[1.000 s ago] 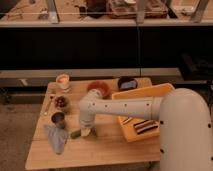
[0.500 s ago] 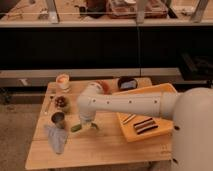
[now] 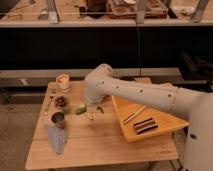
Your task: Place pepper in tray
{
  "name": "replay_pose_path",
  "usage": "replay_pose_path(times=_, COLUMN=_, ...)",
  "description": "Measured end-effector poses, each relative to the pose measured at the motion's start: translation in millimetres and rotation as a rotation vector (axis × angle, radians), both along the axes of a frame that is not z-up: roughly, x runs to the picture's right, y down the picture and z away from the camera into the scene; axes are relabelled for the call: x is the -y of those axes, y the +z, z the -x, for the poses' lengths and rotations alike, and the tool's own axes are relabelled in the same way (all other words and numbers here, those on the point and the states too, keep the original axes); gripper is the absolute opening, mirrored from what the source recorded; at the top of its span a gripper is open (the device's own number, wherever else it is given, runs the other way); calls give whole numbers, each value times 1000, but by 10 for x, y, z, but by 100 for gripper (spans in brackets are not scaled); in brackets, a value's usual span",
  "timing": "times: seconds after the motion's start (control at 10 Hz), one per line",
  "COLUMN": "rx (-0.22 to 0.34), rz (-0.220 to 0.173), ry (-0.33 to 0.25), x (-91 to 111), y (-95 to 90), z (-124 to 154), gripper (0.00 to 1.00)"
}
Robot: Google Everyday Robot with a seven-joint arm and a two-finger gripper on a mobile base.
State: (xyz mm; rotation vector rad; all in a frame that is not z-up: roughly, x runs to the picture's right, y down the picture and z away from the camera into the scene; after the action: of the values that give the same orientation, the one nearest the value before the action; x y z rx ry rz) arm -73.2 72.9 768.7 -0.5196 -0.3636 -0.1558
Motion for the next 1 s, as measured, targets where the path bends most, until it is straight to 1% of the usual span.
replay_pose_path(times=0.1, rx=-5, rz=-17, ry=26, x=199, y=35, z=-289, gripper=14)
replay_pose_path(times=0.2, rx=-10, rz=-26, ry=38, x=275, y=40, z=-416, gripper=14)
replay_pose_path(times=0.3, rx=-31, rz=-58, ry=73, x=474, y=18, z=-759, gripper=14)
replay_pose_path(times=0.4, rx=-52, rz=-85, ry=99, x=631, y=-49, z=-1013, gripper=14)
replay_pose_path(times=0.5, rx=-94, rz=-114, ry=131, x=834, y=-164, z=-1342, gripper=14)
replay_pose_path(times=0.6, rx=-127, rz=-128, ry=151, x=950, y=-240, z=-1559, gripper=14)
replay_pose_path(times=0.7, rx=-164, rz=-135, ry=177, x=1042, y=-301, z=-1782, gripper=14)
replay_pose_path(times=0.8, rx=-208, rz=-130, ry=211, x=1098, y=-336, z=-2041, gripper=14)
replay_pose_path(times=0.9, rx=-249, rz=-115, ry=249, x=1110, y=-343, z=-2301, gripper=14)
replay_pose_path(times=1.0, rx=-282, rz=-100, ry=279, x=1092, y=-329, z=-2498, gripper=14)
